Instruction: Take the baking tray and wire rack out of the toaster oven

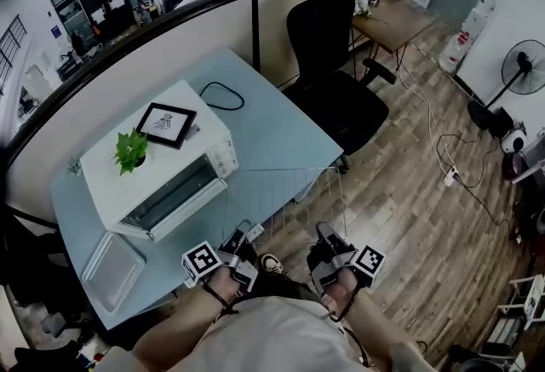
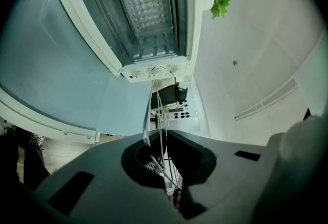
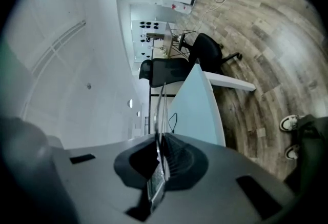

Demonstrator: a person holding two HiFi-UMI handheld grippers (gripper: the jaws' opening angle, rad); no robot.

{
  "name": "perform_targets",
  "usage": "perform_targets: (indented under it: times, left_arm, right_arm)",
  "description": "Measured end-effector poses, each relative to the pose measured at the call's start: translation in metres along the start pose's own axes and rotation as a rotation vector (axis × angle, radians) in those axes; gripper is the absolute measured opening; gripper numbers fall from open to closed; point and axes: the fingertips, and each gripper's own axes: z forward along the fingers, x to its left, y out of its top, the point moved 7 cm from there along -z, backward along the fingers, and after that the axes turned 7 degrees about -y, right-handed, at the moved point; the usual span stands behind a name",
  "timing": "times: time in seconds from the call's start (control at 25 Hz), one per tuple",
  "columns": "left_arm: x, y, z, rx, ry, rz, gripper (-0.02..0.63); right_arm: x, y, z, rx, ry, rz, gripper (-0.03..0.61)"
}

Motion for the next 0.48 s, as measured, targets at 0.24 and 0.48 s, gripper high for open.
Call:
perform_targets:
  times: [0.24, 0.48]
  left_arm:
    - [0.018, 0.0, 0.034, 0.056, 0.07, 0.005, 0.009]
    - [0.042, 0.008, 0.065, 0.082, 0.15, -0.033, 0.009]
  right_arm:
    - [-0.012, 0.025, 0.013, -0.047, -0.059, -0.013, 0.006]
    - [-0.027, 0.047, 0.045, -0.064, -0.116, -0.052, 0.006]
